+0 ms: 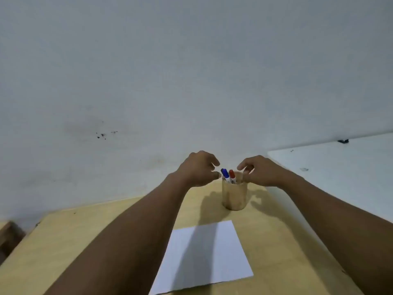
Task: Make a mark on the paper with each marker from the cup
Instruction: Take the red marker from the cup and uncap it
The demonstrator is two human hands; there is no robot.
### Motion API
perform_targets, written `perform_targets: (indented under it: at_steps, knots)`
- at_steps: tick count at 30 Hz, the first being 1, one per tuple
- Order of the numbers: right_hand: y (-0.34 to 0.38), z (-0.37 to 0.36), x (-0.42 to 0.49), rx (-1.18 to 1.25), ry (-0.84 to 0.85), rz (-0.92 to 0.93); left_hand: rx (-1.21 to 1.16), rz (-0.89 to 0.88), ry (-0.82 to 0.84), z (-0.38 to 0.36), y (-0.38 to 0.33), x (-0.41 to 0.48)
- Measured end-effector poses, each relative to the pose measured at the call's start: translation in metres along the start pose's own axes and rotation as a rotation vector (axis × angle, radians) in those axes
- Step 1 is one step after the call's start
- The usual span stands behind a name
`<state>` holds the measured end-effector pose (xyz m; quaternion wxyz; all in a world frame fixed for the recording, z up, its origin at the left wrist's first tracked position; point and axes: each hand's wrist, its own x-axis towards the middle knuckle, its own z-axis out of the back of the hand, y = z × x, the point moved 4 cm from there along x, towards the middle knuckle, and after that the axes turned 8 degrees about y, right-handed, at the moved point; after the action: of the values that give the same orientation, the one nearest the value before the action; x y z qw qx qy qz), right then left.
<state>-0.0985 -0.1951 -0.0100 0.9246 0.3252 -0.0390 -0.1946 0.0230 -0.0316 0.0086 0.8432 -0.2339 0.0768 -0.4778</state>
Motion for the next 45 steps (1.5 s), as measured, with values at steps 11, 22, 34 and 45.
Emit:
perform_targets:
  at_steps: [11, 22, 34, 45]
  knots:
    - [-0.028, -0.013, 0.035, 0.014, 0.043, 0.033, 0.290, -0.126, 0.021, -0.036, -0.024, 0.059]
    - [-0.014, -0.017, 0.027, -0.018, 0.043, 0.060, 0.290, -0.093, 0.062, -0.024, -0.028, 0.050]
    - [-0.005, -0.002, 0.024, 0.111, -0.088, 0.096, -0.065, -0.144, -0.126, 0.021, -0.053, 0.042]
    - [0.092, 0.026, -0.018, 0.395, -0.047, 0.306, -0.286, -0.079, -0.211, 0.119, -0.020, -0.037]
